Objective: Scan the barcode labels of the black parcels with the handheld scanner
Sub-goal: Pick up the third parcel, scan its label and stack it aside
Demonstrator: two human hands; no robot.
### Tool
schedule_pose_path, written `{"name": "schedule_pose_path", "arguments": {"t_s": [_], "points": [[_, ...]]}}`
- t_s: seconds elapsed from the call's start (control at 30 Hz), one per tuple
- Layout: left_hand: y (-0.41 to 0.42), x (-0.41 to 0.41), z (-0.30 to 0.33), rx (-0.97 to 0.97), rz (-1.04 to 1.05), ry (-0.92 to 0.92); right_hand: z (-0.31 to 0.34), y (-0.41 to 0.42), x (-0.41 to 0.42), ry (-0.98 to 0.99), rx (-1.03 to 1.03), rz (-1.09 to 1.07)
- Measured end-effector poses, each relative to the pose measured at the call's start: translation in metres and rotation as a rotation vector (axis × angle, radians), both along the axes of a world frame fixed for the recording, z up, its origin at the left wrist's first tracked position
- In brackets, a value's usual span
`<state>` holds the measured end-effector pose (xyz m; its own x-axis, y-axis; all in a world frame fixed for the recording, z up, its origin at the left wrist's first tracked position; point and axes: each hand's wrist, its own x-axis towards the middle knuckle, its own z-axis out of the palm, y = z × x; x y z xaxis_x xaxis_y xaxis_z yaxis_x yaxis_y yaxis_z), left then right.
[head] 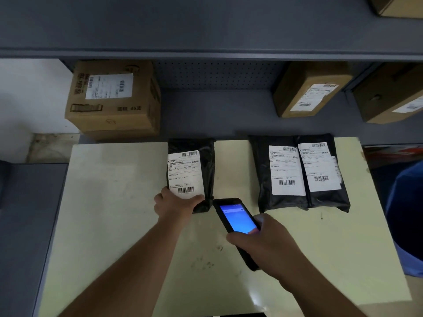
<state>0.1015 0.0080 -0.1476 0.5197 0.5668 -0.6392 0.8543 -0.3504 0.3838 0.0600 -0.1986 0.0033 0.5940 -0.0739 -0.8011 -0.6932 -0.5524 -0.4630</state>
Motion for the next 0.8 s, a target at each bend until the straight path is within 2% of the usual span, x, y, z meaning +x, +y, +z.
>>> {"name": "schedule_pose_path", "arguments": {"t_s": [0.53, 0.8], "points": [[-0.025, 0.007, 0.013, 0.016, 0.060, -0.044, -0.001, -0.011, 0.001, -0.010, -0.010, -0.009], [-0.013, -0.003, 0.014, -0.231, 0.236, -0.194, 0.003, -0.020, -0.003, -0.035, -0.026, -0.004]]}}
